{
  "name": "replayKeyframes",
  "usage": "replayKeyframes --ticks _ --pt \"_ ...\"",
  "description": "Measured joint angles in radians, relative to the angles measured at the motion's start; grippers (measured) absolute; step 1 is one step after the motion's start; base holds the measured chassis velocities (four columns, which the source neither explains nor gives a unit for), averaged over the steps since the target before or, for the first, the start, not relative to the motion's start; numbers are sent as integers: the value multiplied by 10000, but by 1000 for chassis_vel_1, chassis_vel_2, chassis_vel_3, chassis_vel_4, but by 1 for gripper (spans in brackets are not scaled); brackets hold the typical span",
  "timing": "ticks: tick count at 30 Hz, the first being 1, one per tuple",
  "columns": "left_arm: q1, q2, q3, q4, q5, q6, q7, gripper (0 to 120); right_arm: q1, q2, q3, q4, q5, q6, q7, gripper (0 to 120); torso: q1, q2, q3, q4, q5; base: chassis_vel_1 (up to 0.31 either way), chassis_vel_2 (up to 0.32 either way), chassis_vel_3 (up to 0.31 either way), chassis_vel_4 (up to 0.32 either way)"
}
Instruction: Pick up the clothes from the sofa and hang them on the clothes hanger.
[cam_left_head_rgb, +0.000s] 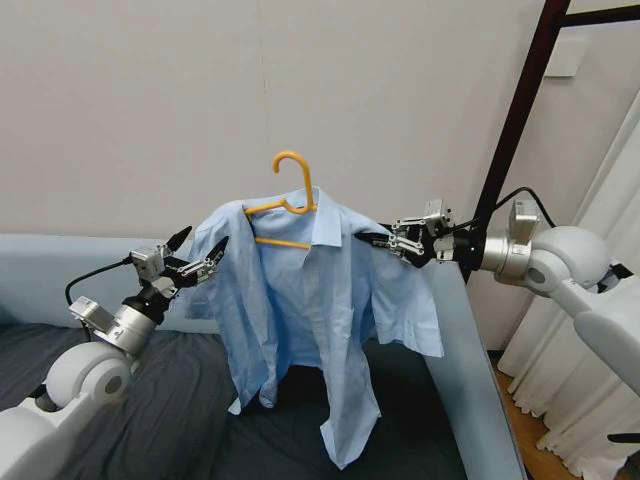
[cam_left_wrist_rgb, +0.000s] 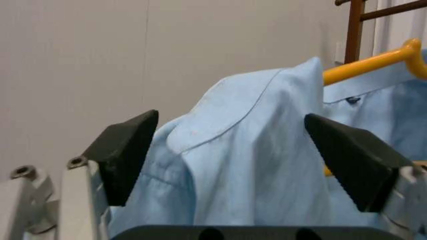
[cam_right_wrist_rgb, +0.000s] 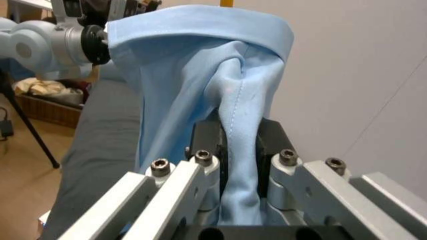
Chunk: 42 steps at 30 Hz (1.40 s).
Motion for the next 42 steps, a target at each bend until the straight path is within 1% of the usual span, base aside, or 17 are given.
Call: replayKeyframes --ticks 1,2,6,8,12,14,15,16,17,20,26,32,36,37,40,41,42 --pt "69 -37 19 -29 -97 2 118 79 -24 31 -14 -29 -54 5 -3 8 0 0 0 -3 1 0 0 0 0" --pt "69 -37 19 -29 -97 2 118 79 -24 31 -14 -29 -54 5 -3 8 0 0 0 -3 1 0 0 0 0" --pt "317 -77 26 -63 -209 2 416 60 25 89 -22 -214 -99 8 -2 8 0 0 0 -3 2 0 0 0 0" --pt "345 -80 26 -62 -209 1 444 57 46 99 -24 -243 -101 8 -2 8 0 0 0 -3 1 0 0 0 0" --pt "447 -101 4 70 -270 -38 508 35 186 175 -25 -411 -94 8 -14 8 0 0 0 -3 2 0 0 0 0" --pt "447 -103 4 87 -274 -40 510 34 198 182 -25 -424 -91 8 -17 8 0 0 0 -3 1 0 0 0 0" --pt "440 -110 4 133 -297 -43 510 29 235 209 -23 -454 -78 8 -33 8 0 0 0 -3 1 0 0 0 0" --pt "423 -135 2 239 -441 -55 511 14 291 247 -21 -494 -56 8 -73 8 0 1 0 -2 1 0 0 0 0" --pt "423 -135 2 239 -441 -55 511 14 291 247 -21 -494 -56 8 -73 8 0 1 0 -2 1 0 0 0 0" --pt "354 -197 -12 253 -632 -112 543 0 276 244 -21 -494 -58 10 -126 8 0 0 0 -3 1 0 0 0 0" --pt "234 -128 -109 119 -839 -244 592 0 120 188 -71 -441 -222 16 -139 8 0 0 0 -3 1 0 0 0 0" --pt "-42 331 -278 54 -632 -281 617 0 -257 106 -116 -195 -783 -184 58 8 0 0 0 -2 1 0 0 0 0" --pt "-703 1229 -325 269 1092 6 635 0 -426 90 -155 20 -1105 -452 351 8 0 0 0 -3 0 0 0 0 0" --pt "-703 1229 -325 269 1092 6 635 0 -426 90 -155 20 -1105 -452 351 8 0 0 0 -3 0 0 0 0 0" --pt "-1165 2019 -287 344 1710 361 637 0 -495 108 -154 69 -1135 -518 447 8 0 0 0 -2 3 0 0 0 0" --pt "-1165 2019 -287 344 1710 361 637 0 -495 108 -154 69 -1135 -518 447 8 0 0 0 -2 3 0 0 0 0" --pt "-1409 2302 -210 441 1943 497 668 0 -541 116 -147 99 -1110 -523 464 8 0 0 0 -1 2 0 0 0 0"
